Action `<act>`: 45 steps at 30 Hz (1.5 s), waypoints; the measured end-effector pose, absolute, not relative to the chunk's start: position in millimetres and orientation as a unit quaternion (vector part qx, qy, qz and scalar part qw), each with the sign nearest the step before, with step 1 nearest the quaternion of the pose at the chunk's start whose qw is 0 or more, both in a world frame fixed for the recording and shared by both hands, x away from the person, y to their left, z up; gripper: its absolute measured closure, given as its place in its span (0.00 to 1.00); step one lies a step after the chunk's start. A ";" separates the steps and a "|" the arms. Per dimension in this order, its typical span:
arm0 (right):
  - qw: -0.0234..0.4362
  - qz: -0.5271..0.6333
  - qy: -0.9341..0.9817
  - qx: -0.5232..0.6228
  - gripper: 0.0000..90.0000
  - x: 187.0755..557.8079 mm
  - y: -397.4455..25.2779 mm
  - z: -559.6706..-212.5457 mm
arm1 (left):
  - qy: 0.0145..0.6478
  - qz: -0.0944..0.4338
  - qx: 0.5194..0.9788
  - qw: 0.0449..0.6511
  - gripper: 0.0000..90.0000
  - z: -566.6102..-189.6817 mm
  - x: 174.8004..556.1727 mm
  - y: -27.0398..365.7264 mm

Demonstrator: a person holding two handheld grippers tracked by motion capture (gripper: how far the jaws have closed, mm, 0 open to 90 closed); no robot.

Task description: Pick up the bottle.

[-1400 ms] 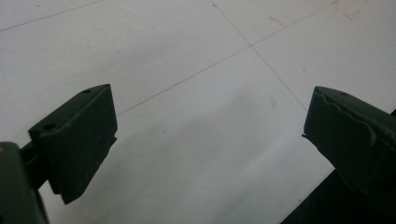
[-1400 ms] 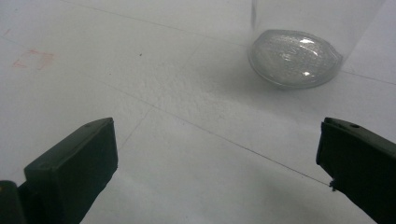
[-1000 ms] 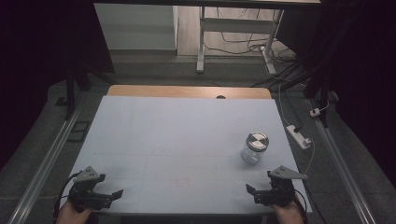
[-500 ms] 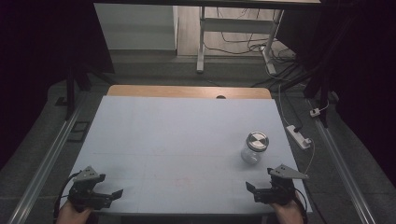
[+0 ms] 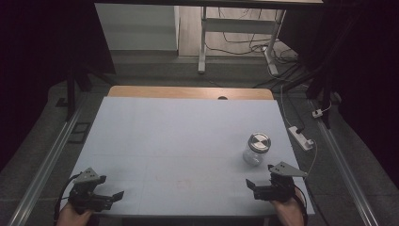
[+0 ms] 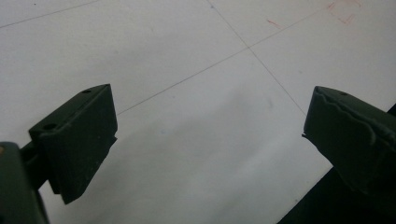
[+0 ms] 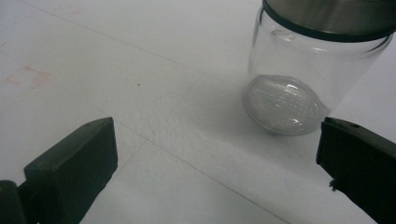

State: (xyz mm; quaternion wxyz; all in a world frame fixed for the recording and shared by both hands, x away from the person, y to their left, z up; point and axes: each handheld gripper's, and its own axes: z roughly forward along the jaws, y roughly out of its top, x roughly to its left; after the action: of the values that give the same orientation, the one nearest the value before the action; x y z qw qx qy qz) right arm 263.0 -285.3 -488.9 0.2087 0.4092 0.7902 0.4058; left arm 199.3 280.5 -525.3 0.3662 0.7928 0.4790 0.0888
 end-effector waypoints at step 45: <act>0.243 0.393 0.758 0.460 0.00 343.1 -279.1 -498.8 | 0.461 0.083 0.800 0.375 0.00 -523.9 198.1 280.3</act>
State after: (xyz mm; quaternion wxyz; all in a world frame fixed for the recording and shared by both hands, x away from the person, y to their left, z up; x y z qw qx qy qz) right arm 343.1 -279.1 -498.8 0.2428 0.4600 0.7582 0.3932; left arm 198.1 280.3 -523.9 0.3749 0.8000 0.4610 0.0835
